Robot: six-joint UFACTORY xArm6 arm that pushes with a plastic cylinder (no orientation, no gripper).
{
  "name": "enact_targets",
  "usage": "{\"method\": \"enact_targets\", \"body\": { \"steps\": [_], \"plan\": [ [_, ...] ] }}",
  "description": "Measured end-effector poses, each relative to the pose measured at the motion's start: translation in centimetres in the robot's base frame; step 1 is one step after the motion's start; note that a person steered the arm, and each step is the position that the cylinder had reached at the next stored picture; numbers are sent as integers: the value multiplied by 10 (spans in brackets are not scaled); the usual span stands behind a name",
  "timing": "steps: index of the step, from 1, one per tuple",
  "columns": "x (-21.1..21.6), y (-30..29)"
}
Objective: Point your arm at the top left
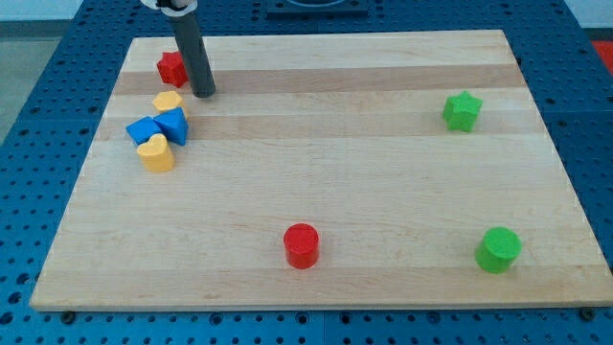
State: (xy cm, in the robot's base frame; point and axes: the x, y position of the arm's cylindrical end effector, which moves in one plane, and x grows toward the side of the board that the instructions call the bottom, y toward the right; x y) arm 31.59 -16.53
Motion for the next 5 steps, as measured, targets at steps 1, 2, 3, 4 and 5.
{"method": "enact_targets", "body": {
  "steps": [1, 2, 3, 4, 5],
  "plan": [
    [0, 0],
    [4, 0],
    [4, 0],
    [7, 1],
    [18, 72]
  ]
}}
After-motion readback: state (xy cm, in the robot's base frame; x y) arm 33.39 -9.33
